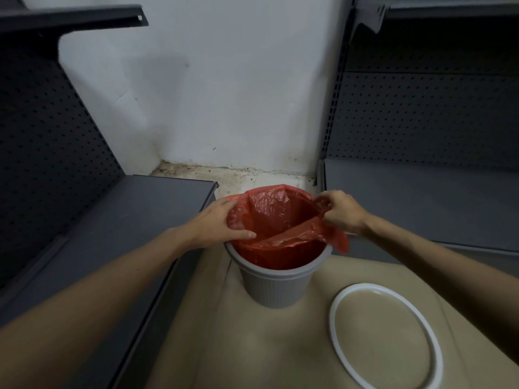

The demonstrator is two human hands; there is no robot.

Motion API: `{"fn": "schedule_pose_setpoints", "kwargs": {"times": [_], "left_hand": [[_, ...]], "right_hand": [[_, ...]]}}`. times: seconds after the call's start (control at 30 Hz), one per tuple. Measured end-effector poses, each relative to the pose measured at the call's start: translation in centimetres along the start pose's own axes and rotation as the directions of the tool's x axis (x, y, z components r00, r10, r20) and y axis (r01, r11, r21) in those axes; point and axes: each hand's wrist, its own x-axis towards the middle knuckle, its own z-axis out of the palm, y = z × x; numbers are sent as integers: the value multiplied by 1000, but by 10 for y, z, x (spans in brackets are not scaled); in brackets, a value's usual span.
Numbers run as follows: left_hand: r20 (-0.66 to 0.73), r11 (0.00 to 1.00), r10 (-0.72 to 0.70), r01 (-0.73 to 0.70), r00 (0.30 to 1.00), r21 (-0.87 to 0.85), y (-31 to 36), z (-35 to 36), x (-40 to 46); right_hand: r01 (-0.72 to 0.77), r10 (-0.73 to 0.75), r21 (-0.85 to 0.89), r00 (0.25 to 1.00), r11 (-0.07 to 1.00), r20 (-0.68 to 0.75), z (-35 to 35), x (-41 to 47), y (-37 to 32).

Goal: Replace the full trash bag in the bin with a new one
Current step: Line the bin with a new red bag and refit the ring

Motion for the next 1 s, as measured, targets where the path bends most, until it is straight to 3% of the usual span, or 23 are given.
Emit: {"fn": "schedule_pose_setpoints", "kwargs": {"times": [0.17,0.27,0.4,0.57,0.6,0.67,0.77,0.87,1.0], "left_hand": [[34,994,61,-58,998,-96,4,4,-9],[71,981,79,-65,994,-185,-1,10,-15],[82,961,97,-72,992,-268,-13,18,-21],[58,923,113,-84,992,-377,-17,23,-29],[24,936,129,-114,991,-333,-17,24,-32],[-84,977,200,-206,976,-61,-17,23,-40],[-213,906,396,-343,893,248,-19,23,-51],[-191,873,446,-378,875,308,-21,29,-57],[-181,853,471,-393,863,344,-27,33,-60]], "right_hand": [[-8,9,56,1000,998,-24,11,-13,2],[63,-59,32,991,997,-118,16,-23,7],[201,-198,29,976,979,-95,22,-39,17],[75,-72,215,997,974,-24,28,-53,32],[70,-62,227,997,971,-44,27,-56,33],[122,-106,172,990,978,-95,23,-60,36],[247,-249,-38,965,968,-78,16,-66,38],[349,-374,-257,926,901,-54,16,-72,38],[384,-427,-368,904,847,-40,20,-73,48]]}}
